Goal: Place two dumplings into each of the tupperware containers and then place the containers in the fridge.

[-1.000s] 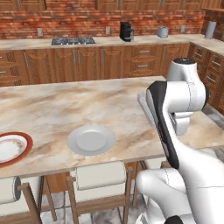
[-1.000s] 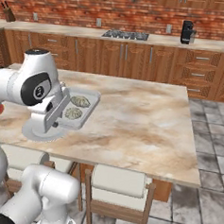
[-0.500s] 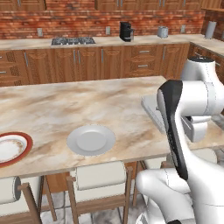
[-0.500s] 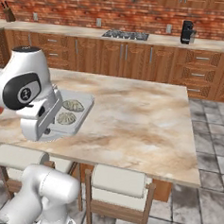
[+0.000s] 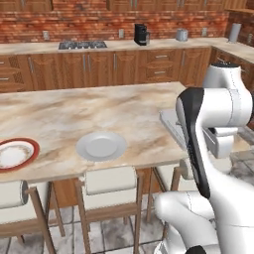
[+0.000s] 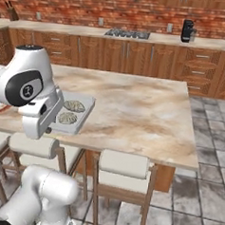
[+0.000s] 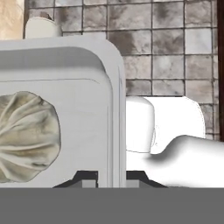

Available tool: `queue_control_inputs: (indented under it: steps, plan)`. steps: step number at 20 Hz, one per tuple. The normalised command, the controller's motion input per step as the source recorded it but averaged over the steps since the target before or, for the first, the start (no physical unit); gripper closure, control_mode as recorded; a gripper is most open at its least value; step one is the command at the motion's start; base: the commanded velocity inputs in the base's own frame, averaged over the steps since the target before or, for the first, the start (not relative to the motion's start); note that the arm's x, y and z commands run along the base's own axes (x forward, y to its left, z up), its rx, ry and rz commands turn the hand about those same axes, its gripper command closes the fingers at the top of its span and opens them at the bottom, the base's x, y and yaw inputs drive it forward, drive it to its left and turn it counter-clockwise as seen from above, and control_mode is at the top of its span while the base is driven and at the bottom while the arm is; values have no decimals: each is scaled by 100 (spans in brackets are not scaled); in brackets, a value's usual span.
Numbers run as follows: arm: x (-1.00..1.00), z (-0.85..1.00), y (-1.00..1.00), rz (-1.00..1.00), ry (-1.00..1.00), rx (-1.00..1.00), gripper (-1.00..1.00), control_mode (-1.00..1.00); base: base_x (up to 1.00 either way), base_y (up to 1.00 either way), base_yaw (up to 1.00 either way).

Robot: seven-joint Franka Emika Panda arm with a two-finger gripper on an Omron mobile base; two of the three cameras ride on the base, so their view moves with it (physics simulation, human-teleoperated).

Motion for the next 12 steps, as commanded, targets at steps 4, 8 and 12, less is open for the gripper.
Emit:
queue_control_inputs:
  steps: [4,8,12]
  plan:
    - [0,0,0,0,0,0,100,100,-99,11,0]
    - [0,0,0,0,0,0,100,100,-82,49,8]
    - [0,0,0,0,0,0,100,100,-14,37,16]
